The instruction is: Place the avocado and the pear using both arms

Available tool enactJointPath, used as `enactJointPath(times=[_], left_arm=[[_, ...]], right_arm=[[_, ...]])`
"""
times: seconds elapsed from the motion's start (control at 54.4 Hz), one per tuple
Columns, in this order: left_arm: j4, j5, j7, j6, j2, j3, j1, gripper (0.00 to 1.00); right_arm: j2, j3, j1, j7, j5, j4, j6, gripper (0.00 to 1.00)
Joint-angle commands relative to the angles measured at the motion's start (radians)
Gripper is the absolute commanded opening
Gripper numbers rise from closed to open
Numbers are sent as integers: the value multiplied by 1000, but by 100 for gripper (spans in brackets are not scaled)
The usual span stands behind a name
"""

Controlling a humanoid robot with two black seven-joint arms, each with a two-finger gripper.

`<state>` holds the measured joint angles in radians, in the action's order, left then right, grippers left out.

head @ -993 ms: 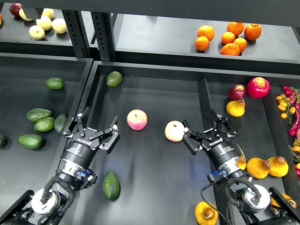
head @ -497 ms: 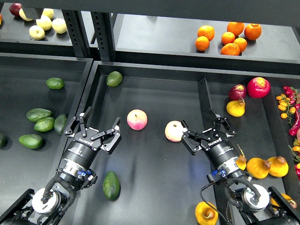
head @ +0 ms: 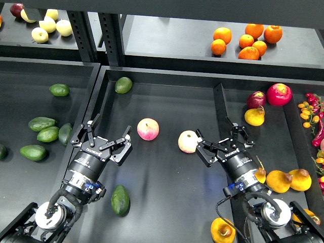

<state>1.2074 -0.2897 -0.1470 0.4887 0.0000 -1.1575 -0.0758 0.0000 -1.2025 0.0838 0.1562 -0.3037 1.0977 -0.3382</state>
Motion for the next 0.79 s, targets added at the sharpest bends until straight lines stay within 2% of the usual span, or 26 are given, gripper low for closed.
enactJointPath(times=[0.0, 0.11, 0.166, 0.313, 0.331, 0.349, 0.441, 0.497, 0.515, 0.773], left_arm=[[-6, 21, -3, 0, 0, 18, -16, 100], [-14, 95, -6, 0, 24, 38, -53, 100], [-16, 129, -23, 0, 52, 56, -76, 100], [-16, 182, -147, 0, 132, 97, -130, 100], [-16, 216, -193, 0, 168, 123, -156, 100], [-16, 231, -210, 0, 184, 134, -168, 100], [-17, 276, -269, 0, 259, 186, -216, 100], [-17, 288, -333, 0, 328, 242, -260, 100], [-17, 288, -342, 0, 342, 254, -269, 100], [-55, 322, -342, 0, 518, 498, -488, 100]], right_arm=[[0, 0, 2, 0, 0, 1, -1, 100], [0, -6, 7, -1, 0, 1, 2, 100], [0, -12, 8, -1, 0, 1, 4, 100], [0, -15, 10, -1, 0, 2, 2, 100], [0, -18, 11, -1, 0, 5, 5, 100], [0, -19, 13, -1, 0, 5, 5, 100], [0, -32, 14, -1, 0, 5, 4, 100], [0, -43, 16, -1, 0, 5, 5, 100], [0, -43, 16, -1, 0, 5, 5, 100], [0, -52, 50, -1, 0, 1, 13, 100]])
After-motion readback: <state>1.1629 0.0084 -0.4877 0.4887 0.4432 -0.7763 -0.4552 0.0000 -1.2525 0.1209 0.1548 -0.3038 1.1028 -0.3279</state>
